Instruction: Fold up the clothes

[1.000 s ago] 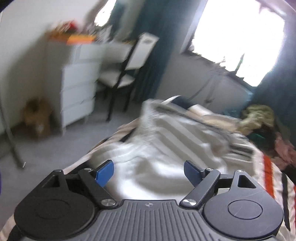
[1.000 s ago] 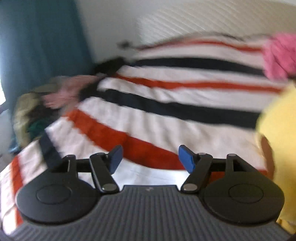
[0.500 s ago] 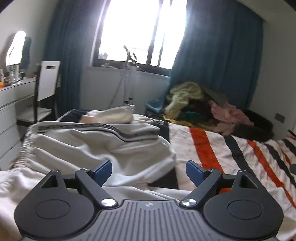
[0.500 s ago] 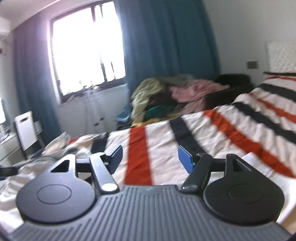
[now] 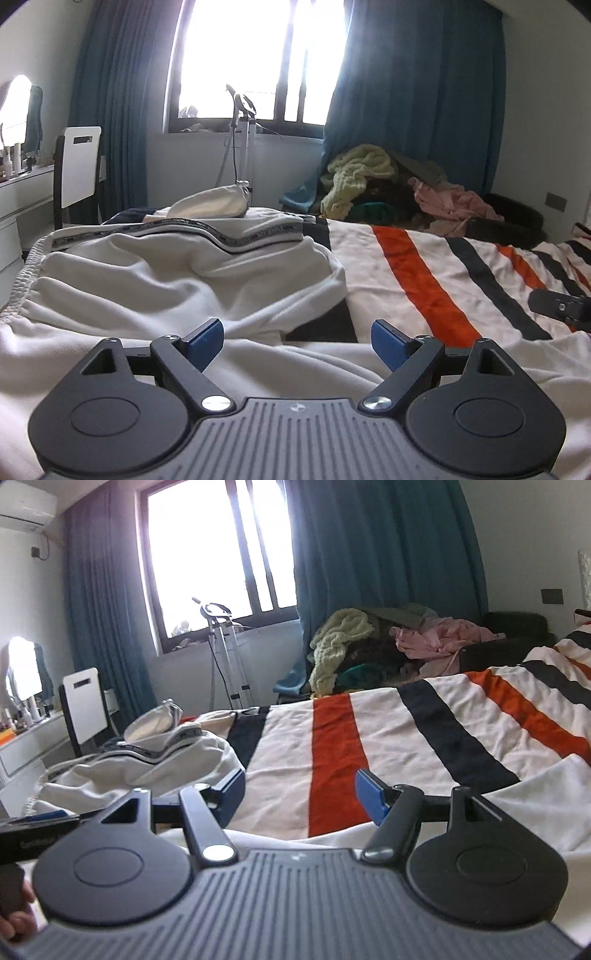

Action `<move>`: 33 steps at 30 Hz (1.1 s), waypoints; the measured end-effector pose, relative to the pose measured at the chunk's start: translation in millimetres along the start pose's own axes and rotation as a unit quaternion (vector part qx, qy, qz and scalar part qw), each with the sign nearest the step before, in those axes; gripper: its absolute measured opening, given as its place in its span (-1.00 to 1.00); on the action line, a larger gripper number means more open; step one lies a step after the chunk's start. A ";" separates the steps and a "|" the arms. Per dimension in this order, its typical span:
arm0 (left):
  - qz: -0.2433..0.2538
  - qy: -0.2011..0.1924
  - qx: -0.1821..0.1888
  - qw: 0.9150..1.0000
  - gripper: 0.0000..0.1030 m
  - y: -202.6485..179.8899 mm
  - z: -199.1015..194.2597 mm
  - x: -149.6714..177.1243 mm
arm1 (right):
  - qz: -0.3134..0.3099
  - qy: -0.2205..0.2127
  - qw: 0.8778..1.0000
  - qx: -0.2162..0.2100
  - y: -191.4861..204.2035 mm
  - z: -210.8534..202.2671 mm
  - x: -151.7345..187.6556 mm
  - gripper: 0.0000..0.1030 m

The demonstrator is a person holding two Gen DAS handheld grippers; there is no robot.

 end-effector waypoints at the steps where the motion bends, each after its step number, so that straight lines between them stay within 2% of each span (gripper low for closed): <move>1: -0.001 0.004 0.002 1.000 0.72 -0.9 -0.3 2.1 | -0.002 0.003 1.000 0.004 0.3 0.7 1.6 0.34; 7: -0.003 0.033 0.013 0.999 0.72 -6.8 0.3 17.8 | -0.017 0.014 0.999 0.036 3.3 2.6 9.2 0.34; 13: 0.018 0.055 0.005 0.998 0.72 -13.2 17.2 29.0 | 0.049 0.037 0.995 0.073 -8.8 1.6 14.1 0.34; 16: 0.031 0.064 -0.003 0.997 0.72 -15.5 42.4 17.6 | 0.057 0.043 0.994 0.082 -11.8 1.6 15.8 0.34; 20: 0.037 0.048 -0.023 0.998 0.72 -20.8 85.6 -10.6 | 0.054 0.041 0.994 0.091 -14.7 2.0 14.2 0.34; 23: 0.055 0.035 -0.036 0.997 0.72 -31.5 132.7 -38.8 | 0.061 0.040 0.992 0.099 -22.0 9.1 14.2 0.34; 27: 0.068 0.030 -0.098 0.992 0.73 -37.7 207.2 -80.2 | 0.065 0.038 0.991 0.112 -32.6 21.4 15.0 0.34; 30: 0.071 0.047 -0.142 0.986 0.80 -36.0 260.7 -103.7 | 0.069 0.037 0.990 0.122 -40.6 30.6 15.6 0.34; 33: 0.087 0.086 -0.177 0.977 0.80 -33.5 311.4 -109.4 | 0.072 0.036 0.989 0.127 -46.7 45.4 17.8 0.34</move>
Point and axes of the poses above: each gripper's, at about its wrist camera, not at the fingertips, and z roughly the way its jaws point, y to its left, x to its underside, the point moved 5 cm from there along z, roughly the way its jaws point, and after that the axes turned 3 degrees about -y, right-handed, at the moved point
